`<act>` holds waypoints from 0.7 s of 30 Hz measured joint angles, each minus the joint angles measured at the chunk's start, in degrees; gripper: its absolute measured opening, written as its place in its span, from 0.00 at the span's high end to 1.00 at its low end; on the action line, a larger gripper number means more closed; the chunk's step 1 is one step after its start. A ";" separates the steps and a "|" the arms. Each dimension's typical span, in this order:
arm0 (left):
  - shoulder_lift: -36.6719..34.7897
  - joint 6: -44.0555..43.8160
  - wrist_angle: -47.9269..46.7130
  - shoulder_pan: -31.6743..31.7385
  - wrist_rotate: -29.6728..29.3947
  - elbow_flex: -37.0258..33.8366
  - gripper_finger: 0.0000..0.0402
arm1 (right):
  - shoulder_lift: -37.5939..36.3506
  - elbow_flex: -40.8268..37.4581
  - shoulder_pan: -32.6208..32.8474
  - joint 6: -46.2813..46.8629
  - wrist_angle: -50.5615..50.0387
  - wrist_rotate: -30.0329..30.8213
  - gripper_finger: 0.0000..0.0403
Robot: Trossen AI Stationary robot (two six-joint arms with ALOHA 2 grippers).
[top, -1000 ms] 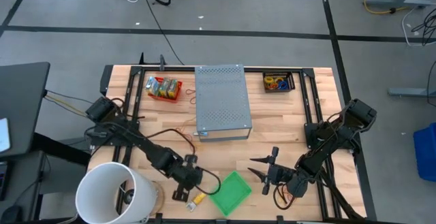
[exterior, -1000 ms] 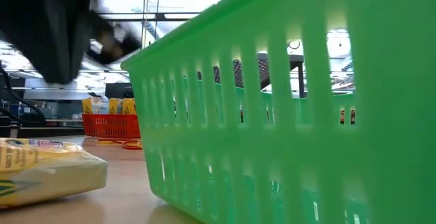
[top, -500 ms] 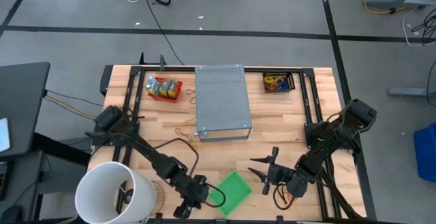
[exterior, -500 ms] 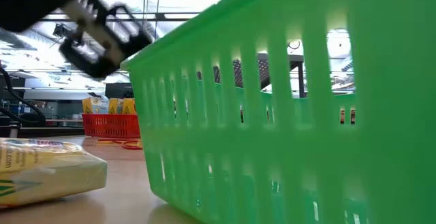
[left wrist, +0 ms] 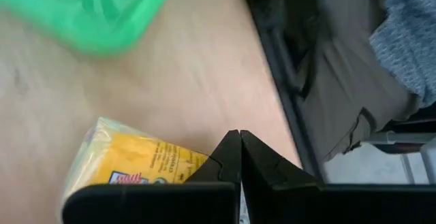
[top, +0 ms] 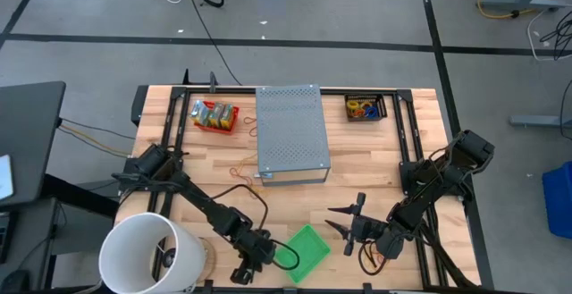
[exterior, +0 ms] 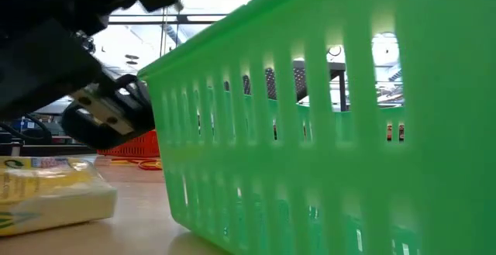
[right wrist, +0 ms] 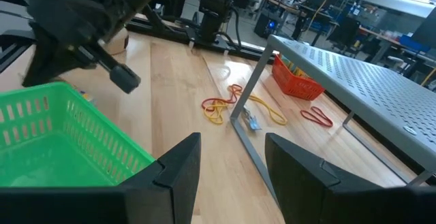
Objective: Pick & Place Office Desk Supplies
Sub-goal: Put the small yellow crayon box into the red basket
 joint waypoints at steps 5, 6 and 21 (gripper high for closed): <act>-0.19 -0.01 -5.45 0.26 -1.19 0.19 1.00 | 0.00 0.00 0.00 -0.07 0.00 0.00 0.57; -0.23 0.20 -6.87 0.24 -2.06 0.24 1.00 | 0.00 0.00 0.00 -0.07 0.00 0.00 0.57; -1.05 7.12 -22.61 3.17 -12.69 0.25 1.00 | 0.00 0.00 0.00 -0.92 0.08 0.37 0.57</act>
